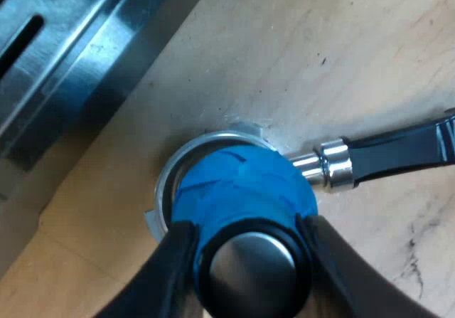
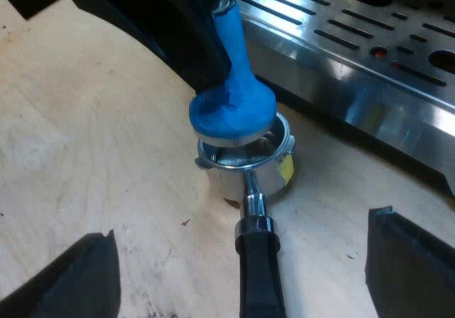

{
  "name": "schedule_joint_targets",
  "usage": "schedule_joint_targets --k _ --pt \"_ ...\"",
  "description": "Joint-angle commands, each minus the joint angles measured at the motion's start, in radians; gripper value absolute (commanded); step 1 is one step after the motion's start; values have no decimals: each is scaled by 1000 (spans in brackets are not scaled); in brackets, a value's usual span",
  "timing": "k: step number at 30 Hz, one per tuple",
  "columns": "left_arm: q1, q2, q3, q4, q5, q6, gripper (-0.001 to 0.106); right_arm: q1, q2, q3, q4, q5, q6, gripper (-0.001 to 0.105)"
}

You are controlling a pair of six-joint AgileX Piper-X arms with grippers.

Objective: Grind coffee beans and then tamp

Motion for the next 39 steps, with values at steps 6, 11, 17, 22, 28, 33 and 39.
schedule_joint_targets --k 6,11,17,22,28,33,39 --pt "-1 40 -1 -6 5 4 0 2 -9 -3 -7 6 -14 71" --pt "-1 53 -1 -23 5 4 0 2 -9 -3 -7 6 -14 71" --pt "-1 54 -1 -43 5 4 0 2 -9 -3 -7 6 -14 71" --pt "-1 54 -1 -50 5 4 0 2 -9 -3 -7 6 -14 71" --pt "-1 56 22 -57 -2 4 0 2 -9 -3 -7 14 -14 71" --pt "-1 56 46 -63 -2 4 0 2 -9 -3 -7 22 -14 71" --pt "-1 56 46 -68 -2 4 0 2 -9 -3 -7 22 -14 71"
